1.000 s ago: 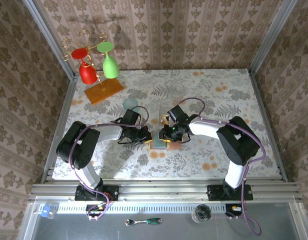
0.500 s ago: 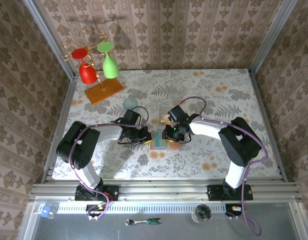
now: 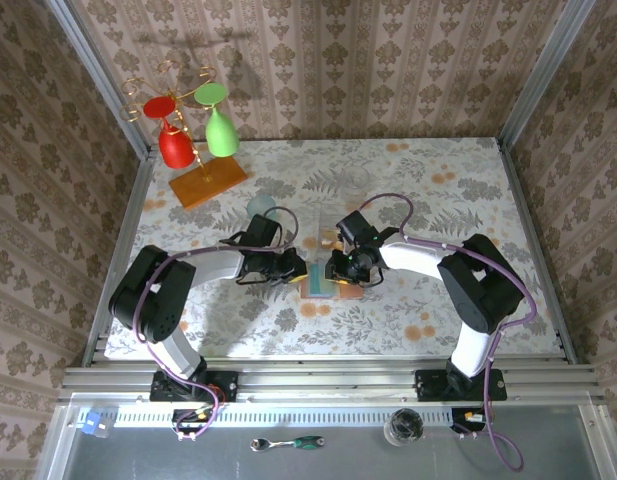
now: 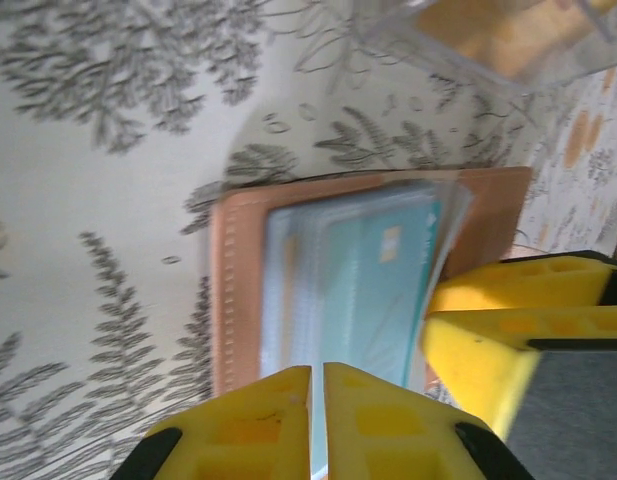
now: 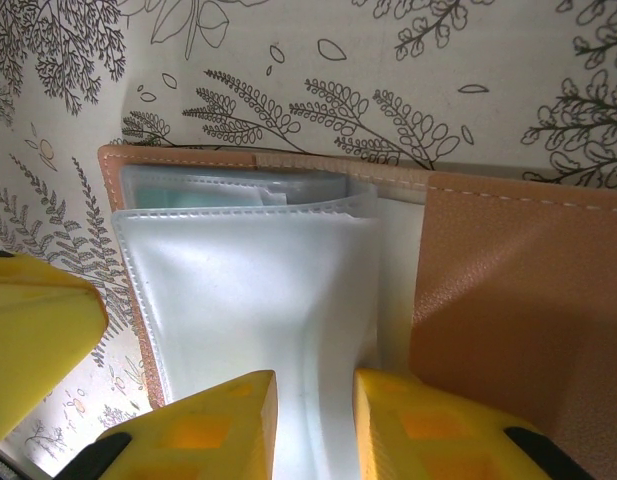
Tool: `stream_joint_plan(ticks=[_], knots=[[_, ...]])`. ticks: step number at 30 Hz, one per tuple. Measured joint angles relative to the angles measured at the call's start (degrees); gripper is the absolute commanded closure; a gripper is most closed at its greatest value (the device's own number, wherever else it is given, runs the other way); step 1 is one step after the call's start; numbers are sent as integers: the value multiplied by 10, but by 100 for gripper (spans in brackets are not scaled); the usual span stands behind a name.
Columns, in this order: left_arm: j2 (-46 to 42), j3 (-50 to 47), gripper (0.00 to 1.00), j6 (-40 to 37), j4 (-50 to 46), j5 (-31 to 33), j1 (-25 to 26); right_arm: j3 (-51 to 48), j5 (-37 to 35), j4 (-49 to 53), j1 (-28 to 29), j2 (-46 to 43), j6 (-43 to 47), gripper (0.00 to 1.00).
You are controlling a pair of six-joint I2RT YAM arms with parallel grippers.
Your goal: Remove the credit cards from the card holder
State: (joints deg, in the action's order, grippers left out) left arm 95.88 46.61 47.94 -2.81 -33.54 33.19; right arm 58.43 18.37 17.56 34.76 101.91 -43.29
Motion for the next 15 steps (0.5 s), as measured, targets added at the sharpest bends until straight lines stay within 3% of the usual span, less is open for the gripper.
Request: stream_joint_plan(ticks=[4, 15], knots=[[0, 7, 81, 3, 11, -11, 10, 0, 0, 0, 0, 0, 0, 73], [15, 7, 78, 26, 50, -43, 21, 0, 0, 0, 0, -5, 0, 74]])
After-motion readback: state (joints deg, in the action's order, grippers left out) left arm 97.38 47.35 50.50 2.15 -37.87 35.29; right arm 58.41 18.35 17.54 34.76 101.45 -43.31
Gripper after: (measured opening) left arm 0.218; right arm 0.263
